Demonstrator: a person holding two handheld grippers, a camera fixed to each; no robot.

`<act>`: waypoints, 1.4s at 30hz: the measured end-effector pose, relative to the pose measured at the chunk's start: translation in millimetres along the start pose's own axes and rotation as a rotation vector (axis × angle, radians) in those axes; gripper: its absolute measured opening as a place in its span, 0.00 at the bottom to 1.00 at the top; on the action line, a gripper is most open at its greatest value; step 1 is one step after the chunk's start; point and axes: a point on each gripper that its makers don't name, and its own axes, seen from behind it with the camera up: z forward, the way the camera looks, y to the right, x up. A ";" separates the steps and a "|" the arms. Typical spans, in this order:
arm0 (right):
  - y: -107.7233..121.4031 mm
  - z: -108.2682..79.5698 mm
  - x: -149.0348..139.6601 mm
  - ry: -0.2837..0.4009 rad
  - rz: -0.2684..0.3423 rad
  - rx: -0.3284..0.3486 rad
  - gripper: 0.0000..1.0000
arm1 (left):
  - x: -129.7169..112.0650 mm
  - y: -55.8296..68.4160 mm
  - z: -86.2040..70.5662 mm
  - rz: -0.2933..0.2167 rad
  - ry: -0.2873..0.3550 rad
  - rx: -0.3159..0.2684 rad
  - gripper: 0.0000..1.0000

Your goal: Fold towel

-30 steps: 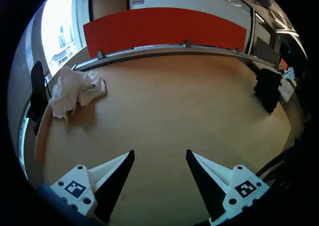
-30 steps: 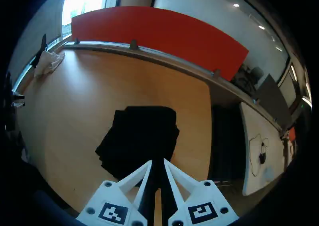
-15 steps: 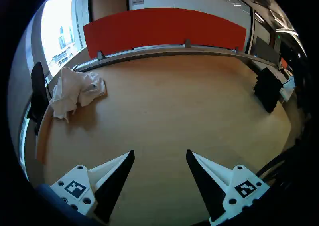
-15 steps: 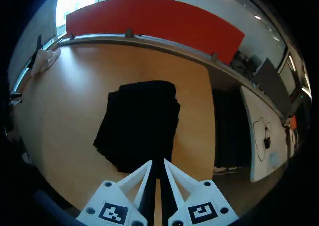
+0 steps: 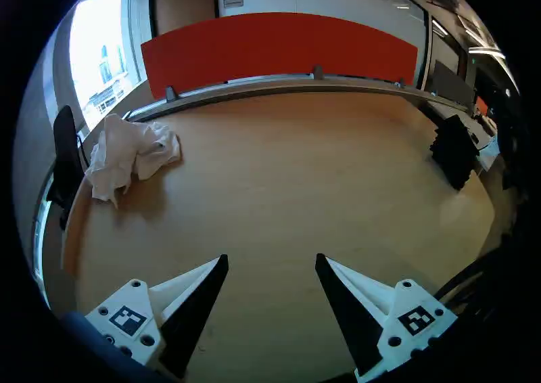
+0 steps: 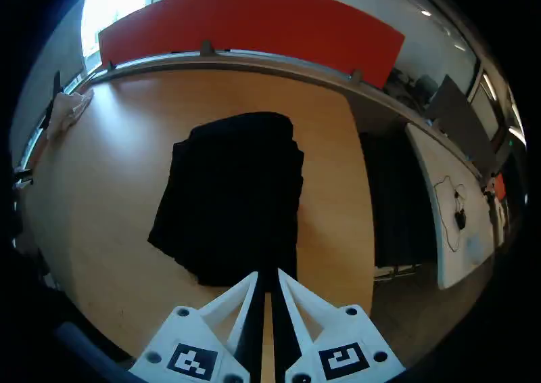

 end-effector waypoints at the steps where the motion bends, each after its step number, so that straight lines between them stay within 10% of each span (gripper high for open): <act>1: -0.1 1.0 -0.6 -0.001 0.001 0.001 0.05 | 0.0 -0.2 -0.3 0.000 0.000 0.001 0.96; 30: 2.2 0.5 -1.2 0.021 -0.010 -0.016 0.10 | 4.6 3.6 3.1 0.006 -0.002 -0.004 0.96; 42: -3.0 -10.7 18.7 0.079 -0.006 -0.008 0.92 | 7.3 5.0 4.8 0.010 -0.002 -0.009 0.96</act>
